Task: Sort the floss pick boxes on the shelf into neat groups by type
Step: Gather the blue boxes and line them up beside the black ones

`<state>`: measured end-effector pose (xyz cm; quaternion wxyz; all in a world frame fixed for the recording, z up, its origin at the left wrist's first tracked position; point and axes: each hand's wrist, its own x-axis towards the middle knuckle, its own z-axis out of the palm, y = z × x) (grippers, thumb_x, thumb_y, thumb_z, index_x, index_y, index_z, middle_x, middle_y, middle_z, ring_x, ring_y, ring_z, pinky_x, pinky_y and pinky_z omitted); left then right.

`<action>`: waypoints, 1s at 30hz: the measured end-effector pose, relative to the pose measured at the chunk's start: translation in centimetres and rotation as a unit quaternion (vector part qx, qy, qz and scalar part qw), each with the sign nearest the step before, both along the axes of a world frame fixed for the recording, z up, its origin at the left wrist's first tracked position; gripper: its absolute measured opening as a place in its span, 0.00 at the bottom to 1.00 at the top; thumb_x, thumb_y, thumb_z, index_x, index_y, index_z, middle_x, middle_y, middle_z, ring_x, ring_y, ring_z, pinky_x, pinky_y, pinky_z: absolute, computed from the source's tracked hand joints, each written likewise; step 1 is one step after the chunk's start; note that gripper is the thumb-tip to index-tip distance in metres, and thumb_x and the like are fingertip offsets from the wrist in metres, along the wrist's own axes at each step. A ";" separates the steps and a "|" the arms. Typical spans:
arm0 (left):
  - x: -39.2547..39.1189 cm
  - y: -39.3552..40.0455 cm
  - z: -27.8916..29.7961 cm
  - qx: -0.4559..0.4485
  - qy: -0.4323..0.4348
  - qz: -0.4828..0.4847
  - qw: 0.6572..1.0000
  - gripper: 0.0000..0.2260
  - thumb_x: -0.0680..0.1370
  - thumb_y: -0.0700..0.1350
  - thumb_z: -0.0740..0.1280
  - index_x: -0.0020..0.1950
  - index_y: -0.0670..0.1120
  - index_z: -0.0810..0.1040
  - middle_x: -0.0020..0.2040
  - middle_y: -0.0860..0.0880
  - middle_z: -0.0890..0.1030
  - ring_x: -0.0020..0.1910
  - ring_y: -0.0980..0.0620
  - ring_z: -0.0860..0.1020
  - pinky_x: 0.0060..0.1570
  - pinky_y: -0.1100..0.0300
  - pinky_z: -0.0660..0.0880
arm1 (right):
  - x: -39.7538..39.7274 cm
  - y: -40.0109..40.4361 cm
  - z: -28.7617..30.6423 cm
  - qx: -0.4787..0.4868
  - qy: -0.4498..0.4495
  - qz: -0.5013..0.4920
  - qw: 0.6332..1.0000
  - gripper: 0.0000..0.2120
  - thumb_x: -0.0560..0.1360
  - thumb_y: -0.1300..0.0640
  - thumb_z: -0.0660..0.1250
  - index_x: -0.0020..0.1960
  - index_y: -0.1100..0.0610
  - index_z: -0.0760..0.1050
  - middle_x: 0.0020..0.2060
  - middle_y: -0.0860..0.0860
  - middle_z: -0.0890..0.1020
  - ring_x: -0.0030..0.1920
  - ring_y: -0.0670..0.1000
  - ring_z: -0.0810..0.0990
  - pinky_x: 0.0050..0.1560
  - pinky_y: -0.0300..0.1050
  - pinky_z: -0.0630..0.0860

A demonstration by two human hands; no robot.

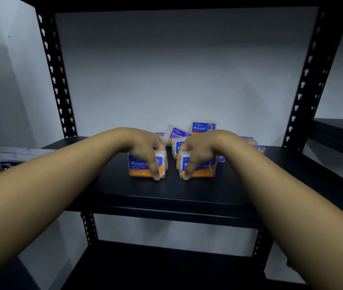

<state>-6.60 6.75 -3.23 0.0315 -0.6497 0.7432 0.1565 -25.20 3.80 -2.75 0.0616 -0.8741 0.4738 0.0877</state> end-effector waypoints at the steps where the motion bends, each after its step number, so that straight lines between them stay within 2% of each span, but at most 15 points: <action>1: 0.4 0.2 0.3 -0.006 0.007 -0.003 1.000 0.20 0.63 0.52 0.84 0.53 0.52 0.86 0.47 0.52 0.88 0.48 0.48 0.86 0.55 0.46 0.83 | 0.1 0.1 0.0 -0.001 -0.005 0.001 1.000 0.23 0.66 0.41 0.81 0.57 0.48 0.81 0.52 0.45 0.81 0.55 0.52 0.80 0.54 0.50 0.81; 3: 1.3 0.8 0.9 -0.014 0.023 -0.013 1.000 0.18 0.64 0.52 0.84 0.52 0.53 0.87 0.47 0.53 0.88 0.48 0.49 0.87 0.55 0.47 0.83 | 0.5 0.5 0.1 -0.003 -0.024 -0.004 1.000 0.23 0.66 0.41 0.81 0.56 0.47 0.81 0.53 0.46 0.82 0.54 0.53 0.81 0.57 0.52 0.82; 5: 2.2 1.5 1.4 -0.015 0.030 -0.024 0.999 0.17 0.64 0.51 0.83 0.51 0.53 0.87 0.46 0.53 0.88 0.47 0.49 0.87 0.55 0.48 0.84 | 1.1 1.1 0.4 -0.011 -0.042 -0.002 0.999 0.23 0.65 0.42 0.82 0.55 0.48 0.81 0.51 0.46 0.83 0.52 0.52 0.83 0.55 0.52 0.83; 8: 3.5 2.3 1.9 -0.015 0.024 -0.021 0.999 0.18 0.63 0.53 0.84 0.51 0.52 0.87 0.45 0.53 0.88 0.46 0.49 0.87 0.55 0.47 0.83 | 2.4 2.3 1.2 -0.018 -0.056 0.004 0.998 0.21 0.65 0.43 0.82 0.54 0.48 0.81 0.46 0.45 0.84 0.49 0.52 0.84 0.50 0.48 0.82; 11: 4.7 3.1 2.2 -0.012 0.012 -0.017 1.000 0.19 0.62 0.54 0.84 0.51 0.52 0.87 0.44 0.53 0.88 0.45 0.50 0.87 0.55 0.47 0.84 | 4.0 3.4 1.7 -0.021 -0.056 0.004 0.998 0.20 0.64 0.42 0.82 0.51 0.48 0.81 0.46 0.46 0.85 0.48 0.52 0.85 0.52 0.50 0.84; 15: 5.5 4.4 2.5 -0.012 0.000 -0.018 1.000 0.19 0.62 0.54 0.84 0.50 0.52 0.87 0.43 0.53 0.88 0.44 0.50 0.87 0.53 0.50 0.84 | 5.6 4.8 2.0 -0.017 -0.046 0.004 0.999 0.18 0.65 0.41 0.81 0.48 0.47 0.80 0.43 0.45 0.84 0.46 0.51 0.84 0.49 0.47 0.82; 22: 5.2 5.5 1.9 -0.009 -0.023 -0.039 0.999 0.17 0.63 0.54 0.84 0.48 0.51 0.86 0.42 0.55 0.87 0.41 0.54 0.85 0.46 0.58 0.83 | 7.6 6.4 1.1 -0.008 -0.012 -0.018 1.000 0.23 0.66 0.40 0.80 0.57 0.46 0.81 0.53 0.46 0.84 0.51 0.51 0.83 0.57 0.50 0.81; 27: 5.0 5.7 0.3 -0.009 -0.028 -0.052 0.998 0.16 0.64 0.55 0.83 0.46 0.53 0.84 0.43 0.56 0.86 0.43 0.53 0.84 0.48 0.57 0.82 | 8.0 7.0 0.4 0.003 -0.002 -0.028 1.000 0.22 0.66 0.39 0.80 0.55 0.45 0.80 0.50 0.44 0.83 0.52 0.50 0.82 0.58 0.51 0.81; 30: 5.5 6.0 0.3 -0.025 -0.028 -0.059 0.998 0.20 0.63 0.57 0.83 0.50 0.52 0.85 0.45 0.55 0.87 0.45 0.53 0.85 0.49 0.57 0.82 | 8.0 7.1 0.0 0.022 -0.009 -0.037 0.999 0.20 0.67 0.41 0.80 0.55 0.44 0.79 0.49 0.44 0.82 0.51 0.50 0.82 0.56 0.51 0.82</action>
